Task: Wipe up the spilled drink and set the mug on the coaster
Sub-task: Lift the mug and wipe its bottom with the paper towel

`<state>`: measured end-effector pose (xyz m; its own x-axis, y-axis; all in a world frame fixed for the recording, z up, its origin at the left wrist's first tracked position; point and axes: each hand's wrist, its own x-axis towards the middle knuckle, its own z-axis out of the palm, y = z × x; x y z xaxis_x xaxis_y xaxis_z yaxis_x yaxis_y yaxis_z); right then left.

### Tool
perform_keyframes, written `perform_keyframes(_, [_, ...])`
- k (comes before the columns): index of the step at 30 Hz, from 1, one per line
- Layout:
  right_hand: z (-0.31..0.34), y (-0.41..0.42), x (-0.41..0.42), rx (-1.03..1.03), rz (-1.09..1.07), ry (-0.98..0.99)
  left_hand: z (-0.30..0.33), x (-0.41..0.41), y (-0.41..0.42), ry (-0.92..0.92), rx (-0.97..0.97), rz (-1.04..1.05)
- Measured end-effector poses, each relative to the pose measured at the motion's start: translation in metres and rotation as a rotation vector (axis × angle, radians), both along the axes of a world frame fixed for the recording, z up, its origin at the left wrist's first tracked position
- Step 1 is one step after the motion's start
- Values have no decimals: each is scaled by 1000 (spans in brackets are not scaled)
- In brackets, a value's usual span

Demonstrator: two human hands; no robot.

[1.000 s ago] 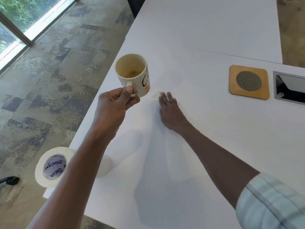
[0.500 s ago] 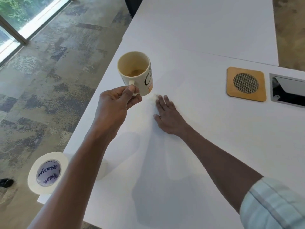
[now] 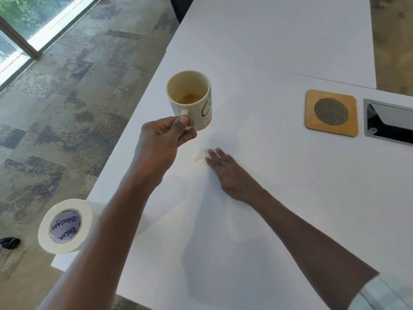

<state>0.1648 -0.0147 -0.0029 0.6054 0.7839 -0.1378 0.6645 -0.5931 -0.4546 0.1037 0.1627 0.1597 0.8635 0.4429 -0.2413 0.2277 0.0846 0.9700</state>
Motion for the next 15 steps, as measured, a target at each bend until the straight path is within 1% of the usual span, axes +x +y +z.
perform_keyframes(2, [4,12,18,-35,-72,-4,2,-2,0,-7,0,5])
perform_keyframes(4, [10,33,32,-62,-94,2,3,-5,-1,-9,7,12])
perform_keyframes(6, [14,52,36,-76,-65,13,3,-5,-2,-6,7,15])
perform_keyframes(8, [16,60,28,-84,11,-5,3,-5,-4,0,10,15])
perform_keyframes(11, [17,51,2,-43,139,-7,4,-6,-8,0,3,15])
perform_keyframes(15, [19,14,-26,31,140,-71,6,-9,-15,8,9,7])
